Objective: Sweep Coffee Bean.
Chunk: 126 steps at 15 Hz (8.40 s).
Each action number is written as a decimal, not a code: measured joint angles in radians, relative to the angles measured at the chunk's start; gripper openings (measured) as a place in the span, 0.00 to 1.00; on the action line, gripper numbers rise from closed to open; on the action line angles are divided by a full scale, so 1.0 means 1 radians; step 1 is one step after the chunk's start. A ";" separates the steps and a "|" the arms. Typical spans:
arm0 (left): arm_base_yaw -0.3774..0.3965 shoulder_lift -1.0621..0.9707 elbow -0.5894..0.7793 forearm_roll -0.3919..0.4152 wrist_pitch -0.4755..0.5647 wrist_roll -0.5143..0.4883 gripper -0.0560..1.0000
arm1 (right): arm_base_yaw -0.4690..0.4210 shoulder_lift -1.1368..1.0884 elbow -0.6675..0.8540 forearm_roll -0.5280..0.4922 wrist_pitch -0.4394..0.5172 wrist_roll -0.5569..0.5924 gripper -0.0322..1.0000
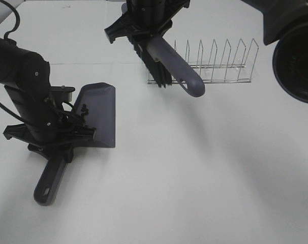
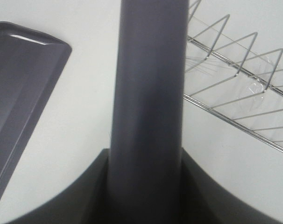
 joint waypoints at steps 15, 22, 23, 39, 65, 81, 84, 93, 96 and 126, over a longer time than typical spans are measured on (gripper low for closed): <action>0.000 0.000 0.000 -0.002 0.000 0.011 0.38 | -0.384 -0.273 0.476 0.157 -0.002 0.057 0.33; 0.000 0.000 0.000 -0.002 0.000 0.013 0.38 | -0.393 -0.201 0.540 0.186 -0.001 0.054 0.33; 0.000 0.000 0.000 -0.002 0.000 0.013 0.38 | -0.398 -0.188 0.540 0.186 -0.001 0.054 0.33; 0.000 0.000 0.000 -0.002 0.003 0.015 0.38 | -0.416 -0.092 0.445 0.155 -0.127 0.066 0.33; 0.000 0.000 0.000 -0.002 0.003 0.015 0.38 | -0.454 0.008 0.305 0.162 -0.357 0.081 0.76; -0.073 -0.043 0.019 -0.084 -0.114 0.005 0.38 | -0.298 -0.222 0.305 0.157 -0.020 0.028 0.76; -0.083 -0.037 0.019 -0.095 -0.162 -0.005 0.38 | -0.298 -0.250 0.305 0.145 -0.015 0.028 0.76; -0.083 0.019 -0.098 -0.121 0.016 0.023 0.64 | -0.298 -0.252 0.305 0.141 -0.015 0.028 0.75; -0.083 0.002 -0.129 -0.121 0.099 0.035 0.72 | -0.298 -0.252 0.305 0.141 -0.015 0.028 0.75; 0.019 -1.899 0.623 -0.216 0.358 0.451 0.73 | -0.298 -2.147 1.878 0.364 -0.191 -0.226 0.75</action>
